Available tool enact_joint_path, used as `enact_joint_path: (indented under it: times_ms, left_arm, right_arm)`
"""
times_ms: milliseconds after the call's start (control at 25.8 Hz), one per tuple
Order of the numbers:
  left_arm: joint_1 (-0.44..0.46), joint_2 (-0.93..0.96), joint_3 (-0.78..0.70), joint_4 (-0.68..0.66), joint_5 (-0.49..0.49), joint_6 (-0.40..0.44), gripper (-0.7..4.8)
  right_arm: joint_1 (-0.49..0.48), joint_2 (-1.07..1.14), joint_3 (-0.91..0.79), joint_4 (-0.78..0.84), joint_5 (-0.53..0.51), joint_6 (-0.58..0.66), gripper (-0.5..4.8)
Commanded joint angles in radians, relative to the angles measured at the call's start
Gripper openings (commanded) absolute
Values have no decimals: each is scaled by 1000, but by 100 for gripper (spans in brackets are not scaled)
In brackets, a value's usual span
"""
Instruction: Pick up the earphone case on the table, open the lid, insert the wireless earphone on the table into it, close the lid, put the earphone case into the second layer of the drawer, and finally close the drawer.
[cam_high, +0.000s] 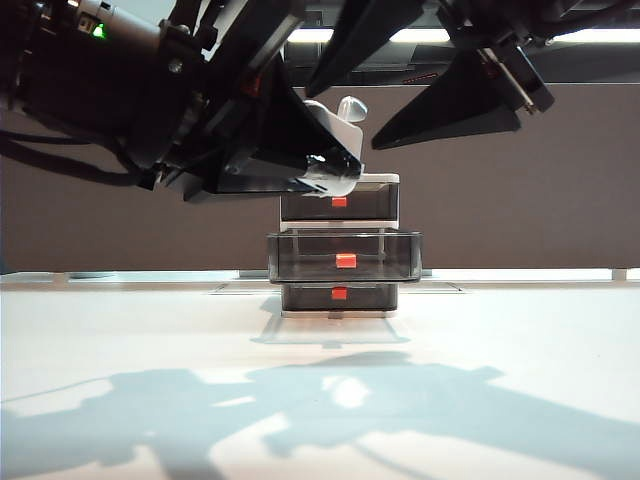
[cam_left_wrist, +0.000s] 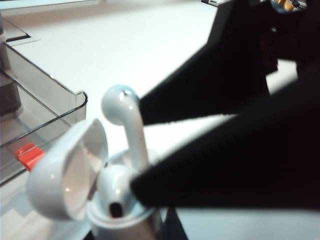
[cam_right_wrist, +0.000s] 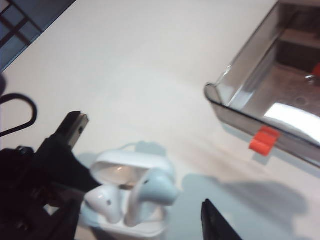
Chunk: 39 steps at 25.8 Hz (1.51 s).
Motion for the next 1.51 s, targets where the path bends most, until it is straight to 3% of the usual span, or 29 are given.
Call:
enact_joint_path:
  times_ms: [39,349,427,466,505,777,1010,1514]
  left_arm:
    - [-2,-3,7,19,3,26,48]
    - [-2,-3,7,19,3,95,48]
    - [-2,-3,7,19,3,129,48]
    - [-2,-3,7,20,3,154,48]
    - [-2,-3,7,20,3,169,48]
    - [-2,-3,7,20,3,260,48]
    - [-2,-3,7,26,3,262,48]
    - [-2,-3,7,65,3,256,48]
  right_arm:
    - [-23,-29,5,16,-5,-12,338]
    - [-93,-119,6,11,-17,-30,332]
    - [-117,-127,5,10,-19,-30,172]
    - [-129,-127,5,10,-26,-30,42]
    - [-132,-126,5,10,-27,-31,15]
    - [-132,-120,5,10,-109,-64,-1]
    - [-131,-92,5,11,-187,-64,-1]
    - [-132,-65,5,11,-178,-64,-1]
